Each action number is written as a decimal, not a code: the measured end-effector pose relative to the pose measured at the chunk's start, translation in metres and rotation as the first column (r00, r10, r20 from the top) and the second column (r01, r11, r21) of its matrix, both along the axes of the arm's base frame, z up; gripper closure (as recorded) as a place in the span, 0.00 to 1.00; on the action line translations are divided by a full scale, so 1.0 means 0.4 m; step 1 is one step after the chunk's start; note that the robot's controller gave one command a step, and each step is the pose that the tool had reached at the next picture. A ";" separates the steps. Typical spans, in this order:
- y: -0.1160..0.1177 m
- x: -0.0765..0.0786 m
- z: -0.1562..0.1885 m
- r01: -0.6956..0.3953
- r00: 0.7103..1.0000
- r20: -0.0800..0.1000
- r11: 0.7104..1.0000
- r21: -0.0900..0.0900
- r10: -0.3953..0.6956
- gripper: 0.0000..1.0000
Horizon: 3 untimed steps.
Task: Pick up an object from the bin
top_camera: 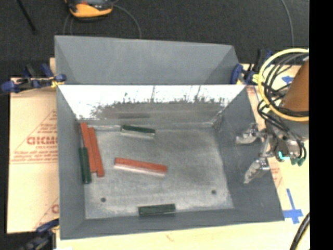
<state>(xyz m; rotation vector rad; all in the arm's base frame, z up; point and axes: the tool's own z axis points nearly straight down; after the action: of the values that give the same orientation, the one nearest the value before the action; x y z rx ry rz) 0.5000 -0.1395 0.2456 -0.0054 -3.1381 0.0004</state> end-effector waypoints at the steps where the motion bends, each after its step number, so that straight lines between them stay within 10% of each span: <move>1: 0.002 0.004 0.009 -0.005 1.000 0.007 1.000 -0.002 0.005 1.00; 3: 0.001 0.002 -0.112 -0.026 1.000 0.014 1.000 -0.004 0.026 1.00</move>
Offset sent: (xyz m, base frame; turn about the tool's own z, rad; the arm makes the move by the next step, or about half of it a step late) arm 0.0000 0.0000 0.0000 0.0000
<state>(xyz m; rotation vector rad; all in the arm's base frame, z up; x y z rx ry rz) 0.5007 -0.1389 0.2008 0.0349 -3.1523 0.0062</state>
